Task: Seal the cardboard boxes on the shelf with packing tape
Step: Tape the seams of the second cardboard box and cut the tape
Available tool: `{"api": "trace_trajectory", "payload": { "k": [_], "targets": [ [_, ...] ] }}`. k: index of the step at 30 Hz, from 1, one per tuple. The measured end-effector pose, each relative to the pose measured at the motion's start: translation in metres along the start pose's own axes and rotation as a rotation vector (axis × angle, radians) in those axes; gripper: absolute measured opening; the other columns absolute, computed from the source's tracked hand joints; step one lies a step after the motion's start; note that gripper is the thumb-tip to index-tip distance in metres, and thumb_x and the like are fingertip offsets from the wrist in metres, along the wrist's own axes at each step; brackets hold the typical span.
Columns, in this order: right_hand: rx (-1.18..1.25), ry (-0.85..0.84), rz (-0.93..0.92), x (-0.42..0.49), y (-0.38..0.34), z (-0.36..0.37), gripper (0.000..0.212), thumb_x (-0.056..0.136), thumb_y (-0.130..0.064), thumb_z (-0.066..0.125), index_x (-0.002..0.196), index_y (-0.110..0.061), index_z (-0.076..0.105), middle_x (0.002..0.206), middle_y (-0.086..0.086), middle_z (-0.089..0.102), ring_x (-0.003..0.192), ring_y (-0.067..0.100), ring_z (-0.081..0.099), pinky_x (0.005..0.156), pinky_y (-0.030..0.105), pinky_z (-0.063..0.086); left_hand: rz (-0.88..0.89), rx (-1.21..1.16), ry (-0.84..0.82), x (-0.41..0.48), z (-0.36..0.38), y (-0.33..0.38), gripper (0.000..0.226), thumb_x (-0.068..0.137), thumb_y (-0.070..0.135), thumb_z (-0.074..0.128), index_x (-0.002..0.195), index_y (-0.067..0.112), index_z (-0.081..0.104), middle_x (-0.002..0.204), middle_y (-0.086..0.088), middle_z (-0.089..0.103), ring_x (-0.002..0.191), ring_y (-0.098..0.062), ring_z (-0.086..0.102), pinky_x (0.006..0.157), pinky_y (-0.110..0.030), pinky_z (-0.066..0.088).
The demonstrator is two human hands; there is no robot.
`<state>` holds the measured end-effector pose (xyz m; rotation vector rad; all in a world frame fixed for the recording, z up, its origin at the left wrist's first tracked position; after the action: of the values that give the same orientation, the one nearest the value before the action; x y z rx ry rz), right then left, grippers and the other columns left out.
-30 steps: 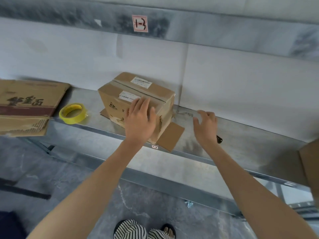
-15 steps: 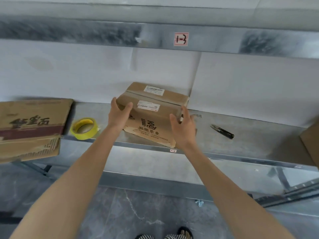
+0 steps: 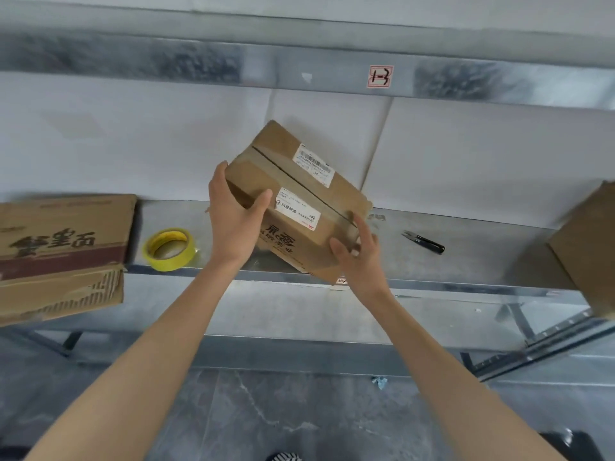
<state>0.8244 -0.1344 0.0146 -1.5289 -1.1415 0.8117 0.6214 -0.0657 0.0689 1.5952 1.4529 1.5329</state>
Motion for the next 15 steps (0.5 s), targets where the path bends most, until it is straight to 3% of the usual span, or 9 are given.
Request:
{"api": "trace_trajectory", "payload": {
  "k": [2,4,6,8,10,13,15],
  "targets": [
    [-0.119,0.015,-0.031,0.006,-0.003,-0.011,0.062,0.088,-0.031,0.064,0.141,-0.035,0.034,0.134,-0.001,0.033,0.125,0.021,0.039,0.098,0.032,0.041,0.025,0.020,-0.005,-0.010,0.003,0.008,0.075,0.081,0.030,0.071,0.143,0.014,0.030,0.138,0.002,0.040,0.118,-0.005,0.042,0.083,0.007,0.029],
    [-0.351,0.039,-0.054,0.014,-0.007,-0.025,0.068,0.084,-0.045,0.064,0.143,-0.036,0.031,0.147,0.006,0.026,0.136,0.025,0.024,0.109,0.041,0.031,0.062,0.041,-0.002,-0.020,0.007,0.017,0.075,0.081,0.031,0.071,0.143,0.017,0.030,0.131,0.012,0.036,0.118,-0.004,0.038,0.086,0.005,0.028],
    [-0.538,0.063,-0.096,0.019,-0.014,-0.040,0.074,0.082,-0.056,0.060,0.145,-0.037,0.026,0.156,0.009,0.013,0.143,0.028,0.011,0.114,0.048,0.019,0.109,0.040,-0.026,-0.032,0.013,0.025,0.073,0.081,0.032,0.070,0.141,0.021,0.031,0.127,0.016,0.035,0.120,-0.006,0.039,0.093,-0.005,0.033],
    [-0.566,0.028,-0.136,0.024,-0.023,-0.051,0.077,0.082,-0.059,0.059,0.146,-0.037,0.022,0.158,0.008,0.008,0.144,0.028,0.008,0.114,0.048,0.014,0.141,0.045,-0.068,-0.045,0.020,0.032,0.072,0.080,0.034,0.070,0.140,0.023,0.031,0.131,0.012,0.036,0.123,-0.010,0.040,0.098,-0.019,0.038],
    [-0.532,-0.028,-0.193,0.027,-0.032,-0.057,0.079,0.084,-0.056,0.059,0.148,-0.035,0.019,0.159,0.005,0.008,0.145,0.026,0.009,0.116,0.048,0.014,0.193,0.075,-0.112,-0.056,0.027,0.041,0.072,0.080,0.033,0.070,0.139,0.025,0.030,0.137,0.004,0.038,0.125,-0.011,0.038,0.099,-0.020,0.037],
    [-0.372,-0.062,-0.297,0.029,-0.052,-0.069,0.080,0.086,-0.048,0.062,0.150,-0.030,0.018,0.158,0.002,0.018,0.141,0.022,0.025,0.113,0.048,0.027,0.283,0.169,-0.160,-0.072,0.034,0.054,0.072,0.082,0.029,0.072,0.141,0.022,0.030,0.142,-0.002,0.035,0.129,-0.010,0.034,0.103,-0.022,0.036],
    [-0.248,-0.079,-0.363,0.025,-0.064,-0.079,0.079,0.087,-0.046,0.062,0.150,-0.030,0.018,0.152,-0.005,0.028,0.132,0.009,0.038,0.105,0.028,0.036,0.321,0.209,-0.183,-0.085,0.040,0.060,0.076,0.084,0.030,0.071,0.145,0.024,0.026,0.152,-0.004,0.025,0.138,-0.009,0.026,0.108,-0.027,0.035]
  ]
}}
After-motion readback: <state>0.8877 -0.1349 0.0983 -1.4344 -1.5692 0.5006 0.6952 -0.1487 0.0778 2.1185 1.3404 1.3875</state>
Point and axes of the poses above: each hand's wrist, its own x-axis towards the middle knuckle, its own z-axis out of the palm, y = z × x, the point moved 3 cm from there along x, towards the middle knuckle
